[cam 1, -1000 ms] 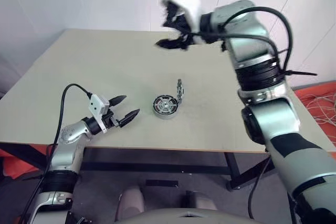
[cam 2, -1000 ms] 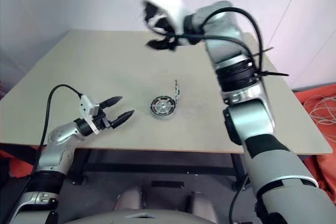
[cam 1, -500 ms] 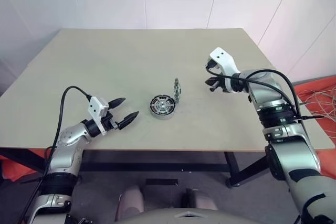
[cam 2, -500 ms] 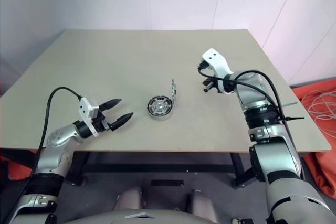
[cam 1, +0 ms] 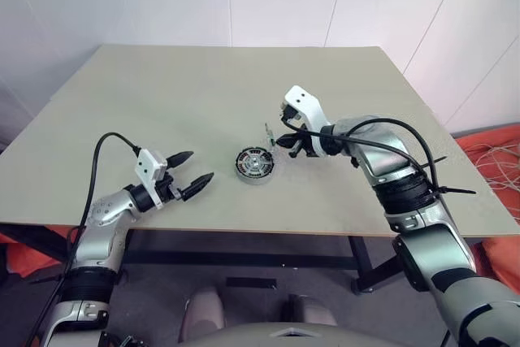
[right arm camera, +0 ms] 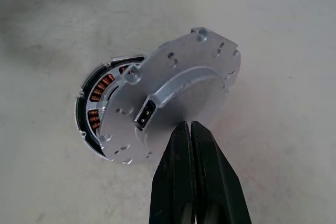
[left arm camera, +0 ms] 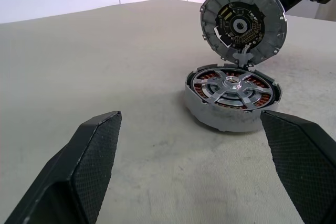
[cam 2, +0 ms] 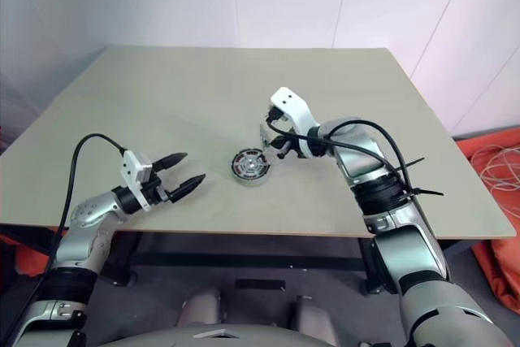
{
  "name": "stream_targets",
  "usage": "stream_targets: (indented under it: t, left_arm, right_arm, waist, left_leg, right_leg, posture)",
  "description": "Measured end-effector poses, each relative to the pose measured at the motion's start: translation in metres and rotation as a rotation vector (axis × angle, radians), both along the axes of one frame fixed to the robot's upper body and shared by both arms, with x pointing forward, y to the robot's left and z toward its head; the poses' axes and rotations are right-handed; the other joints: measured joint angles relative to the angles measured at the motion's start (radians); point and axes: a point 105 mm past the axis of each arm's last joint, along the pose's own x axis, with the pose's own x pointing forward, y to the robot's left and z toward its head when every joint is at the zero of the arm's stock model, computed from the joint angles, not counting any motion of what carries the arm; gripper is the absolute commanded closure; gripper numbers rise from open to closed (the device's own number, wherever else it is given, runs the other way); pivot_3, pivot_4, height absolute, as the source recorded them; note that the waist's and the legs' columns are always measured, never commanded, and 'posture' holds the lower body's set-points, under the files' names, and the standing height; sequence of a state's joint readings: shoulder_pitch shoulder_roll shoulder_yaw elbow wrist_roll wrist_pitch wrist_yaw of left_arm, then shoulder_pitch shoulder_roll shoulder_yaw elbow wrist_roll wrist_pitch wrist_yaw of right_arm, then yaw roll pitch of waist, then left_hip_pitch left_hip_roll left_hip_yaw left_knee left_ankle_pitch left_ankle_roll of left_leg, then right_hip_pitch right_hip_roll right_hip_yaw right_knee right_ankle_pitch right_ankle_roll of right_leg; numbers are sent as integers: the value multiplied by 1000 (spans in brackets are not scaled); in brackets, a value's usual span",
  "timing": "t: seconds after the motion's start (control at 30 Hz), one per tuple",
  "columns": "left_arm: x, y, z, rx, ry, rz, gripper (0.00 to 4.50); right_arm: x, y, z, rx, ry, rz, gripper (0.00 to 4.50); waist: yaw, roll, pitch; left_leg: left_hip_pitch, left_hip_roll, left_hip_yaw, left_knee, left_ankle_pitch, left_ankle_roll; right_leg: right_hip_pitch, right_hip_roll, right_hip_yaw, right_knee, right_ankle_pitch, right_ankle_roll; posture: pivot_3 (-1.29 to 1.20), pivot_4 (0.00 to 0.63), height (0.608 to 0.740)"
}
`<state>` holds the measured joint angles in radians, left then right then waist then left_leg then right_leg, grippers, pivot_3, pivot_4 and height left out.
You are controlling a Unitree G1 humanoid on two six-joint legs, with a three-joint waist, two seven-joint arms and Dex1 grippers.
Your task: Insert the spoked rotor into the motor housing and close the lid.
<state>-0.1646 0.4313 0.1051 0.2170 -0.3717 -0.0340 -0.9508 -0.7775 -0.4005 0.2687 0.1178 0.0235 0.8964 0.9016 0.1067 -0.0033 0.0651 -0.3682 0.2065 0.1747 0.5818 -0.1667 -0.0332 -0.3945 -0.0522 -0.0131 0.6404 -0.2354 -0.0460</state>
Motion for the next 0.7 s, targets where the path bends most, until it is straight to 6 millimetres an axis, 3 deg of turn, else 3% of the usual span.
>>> stream_targets:
  t: [0.37, 0.43, 0.7]
  left_arm:
    - [2, 0, 2, -1, -7, -1, 0]
    - [2, 0, 1, -1, -4, 1, 0]
    - [2, 0, 0, -2, -1, 3, 0]
  right_arm:
    - [-14, 32, -21, -32, 32, 97, 4483]
    - [-19, 35, -32, -43, 55, 113, 4483]
    - [-22, 40, -33, -31, 46, 138, 4483]
  waist:
    - [-5, 0, 0]
    - [-4, 0, 0]
    - [-4, -1, 0]
  left_leg:
    - [0, 0, 0, 0, 0, 0]
    - [0, 0, 0, 0, 0, 0]
    - [1, 0, 0, 0, 0, 0]
  right_leg:
    - [0, 0, 0, 0, 0, 0]
    - [0, 0, 0, 0, 0, 0]
    - [1, 0, 0, 0, -3, 5]
  posture:
    - [0, 0, 740]
    - [0, 0, 740]
    - [0, 0, 740]
